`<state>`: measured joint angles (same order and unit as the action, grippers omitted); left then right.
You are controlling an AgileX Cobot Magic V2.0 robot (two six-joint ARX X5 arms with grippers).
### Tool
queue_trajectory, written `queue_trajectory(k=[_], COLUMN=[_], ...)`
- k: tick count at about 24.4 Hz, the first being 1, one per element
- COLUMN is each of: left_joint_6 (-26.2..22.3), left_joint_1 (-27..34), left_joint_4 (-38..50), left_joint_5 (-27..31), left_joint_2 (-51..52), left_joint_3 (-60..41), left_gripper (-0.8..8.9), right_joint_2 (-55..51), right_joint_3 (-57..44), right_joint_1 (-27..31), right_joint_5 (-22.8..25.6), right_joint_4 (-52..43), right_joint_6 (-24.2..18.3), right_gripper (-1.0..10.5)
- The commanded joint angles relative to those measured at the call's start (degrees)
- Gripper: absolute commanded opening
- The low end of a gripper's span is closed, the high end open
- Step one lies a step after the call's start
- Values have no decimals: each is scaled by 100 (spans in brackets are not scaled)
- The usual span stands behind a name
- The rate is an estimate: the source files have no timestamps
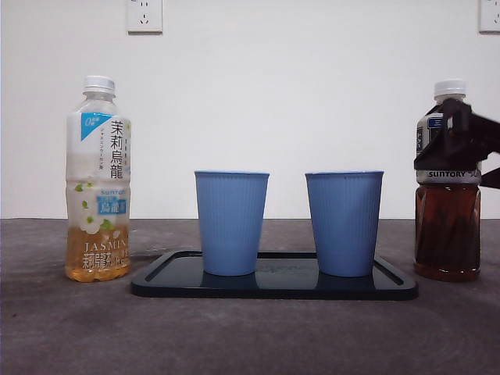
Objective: Pour the drink into the cup
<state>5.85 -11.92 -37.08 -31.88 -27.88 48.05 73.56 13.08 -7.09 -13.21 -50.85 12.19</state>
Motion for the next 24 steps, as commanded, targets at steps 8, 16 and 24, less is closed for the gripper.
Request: queue_trajectory(k=[8,16,24], left_joint_6=[-66,-66,-203], left_joint_1=[-48,-48,-48], left_joint_4=[63,61,-92], left_joint_5=[-24,-24,2], left_joint_2=[-140,-168,-168], left_joint_3=[109,107,107], left_gripper=[498,498,498], right_joint_2=[1014,1213,-232], right_joint_3=[326,505,922], right_joint_1=[-17,-20,-105], right_joint_5=[144,118,129], right_joint_4=[-684,-717,1486], right_joint_6=[-70,-70,-396], right_gripper=[415,181,180])
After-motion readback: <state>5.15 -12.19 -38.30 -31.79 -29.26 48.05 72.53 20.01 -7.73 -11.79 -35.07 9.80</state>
